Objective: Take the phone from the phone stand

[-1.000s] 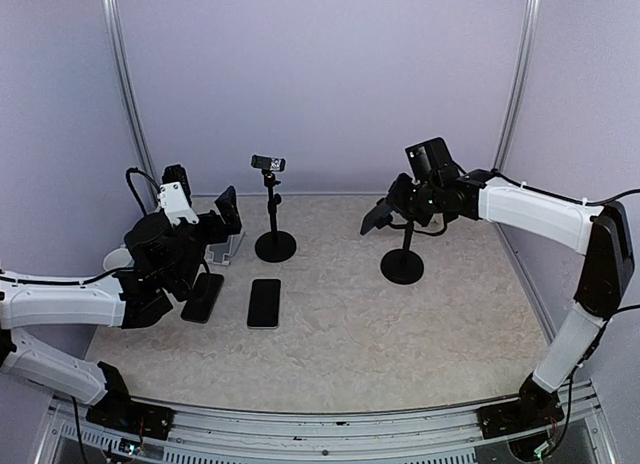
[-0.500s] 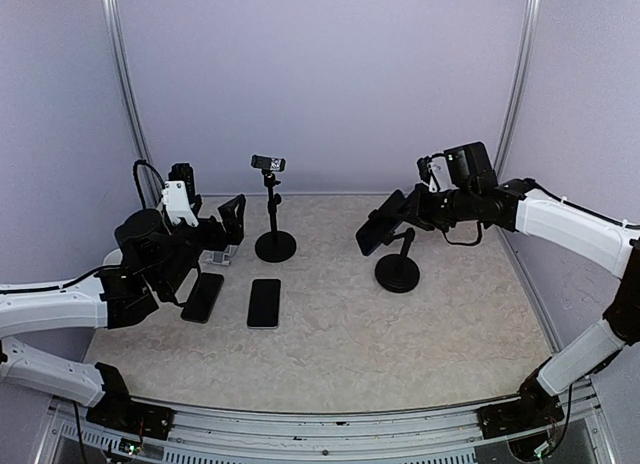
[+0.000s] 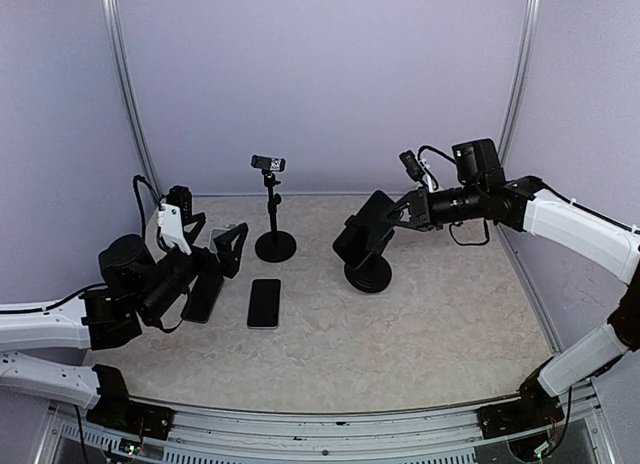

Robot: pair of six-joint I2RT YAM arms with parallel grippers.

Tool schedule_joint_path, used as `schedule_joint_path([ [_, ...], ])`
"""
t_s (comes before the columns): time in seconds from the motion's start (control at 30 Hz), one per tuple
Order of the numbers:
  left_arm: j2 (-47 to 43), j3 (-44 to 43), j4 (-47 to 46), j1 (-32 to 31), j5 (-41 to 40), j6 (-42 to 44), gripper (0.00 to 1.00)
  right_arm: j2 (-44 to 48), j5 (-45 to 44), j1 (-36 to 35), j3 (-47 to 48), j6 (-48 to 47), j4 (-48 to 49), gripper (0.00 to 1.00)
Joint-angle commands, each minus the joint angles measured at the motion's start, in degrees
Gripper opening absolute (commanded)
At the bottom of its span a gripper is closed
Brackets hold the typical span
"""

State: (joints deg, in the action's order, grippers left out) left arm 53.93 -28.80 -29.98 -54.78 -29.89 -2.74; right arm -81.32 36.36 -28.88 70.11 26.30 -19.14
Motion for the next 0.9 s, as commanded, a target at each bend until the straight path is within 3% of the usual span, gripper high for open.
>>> schedule_joint_path([
  [0.0,1.51,-5.63,10.39,-0.07,6.51,-1.33,0.99,0.86,8.68,0.31,2.68,-7.12,1.74,0.00],
  [0.17,6.71,-7.01,12.21,-3.94,11.02,-3.92,0.99,-0.80,12.36,0.17,4.60,-12.44,-3.57,0.00],
  [0.47,20.37,-11.38,7.60,-14.09,8.08,-3.13,0.99,-2.30,11.12,-1.48,4.73,-18.15,-11.12,0.00],
  [0.87,37.22,-20.29,5.05,-16.91,11.01,-6.40,0.99,-4.44,10.82,-3.45,3.65,-24.27,-14.95,0.00],
])
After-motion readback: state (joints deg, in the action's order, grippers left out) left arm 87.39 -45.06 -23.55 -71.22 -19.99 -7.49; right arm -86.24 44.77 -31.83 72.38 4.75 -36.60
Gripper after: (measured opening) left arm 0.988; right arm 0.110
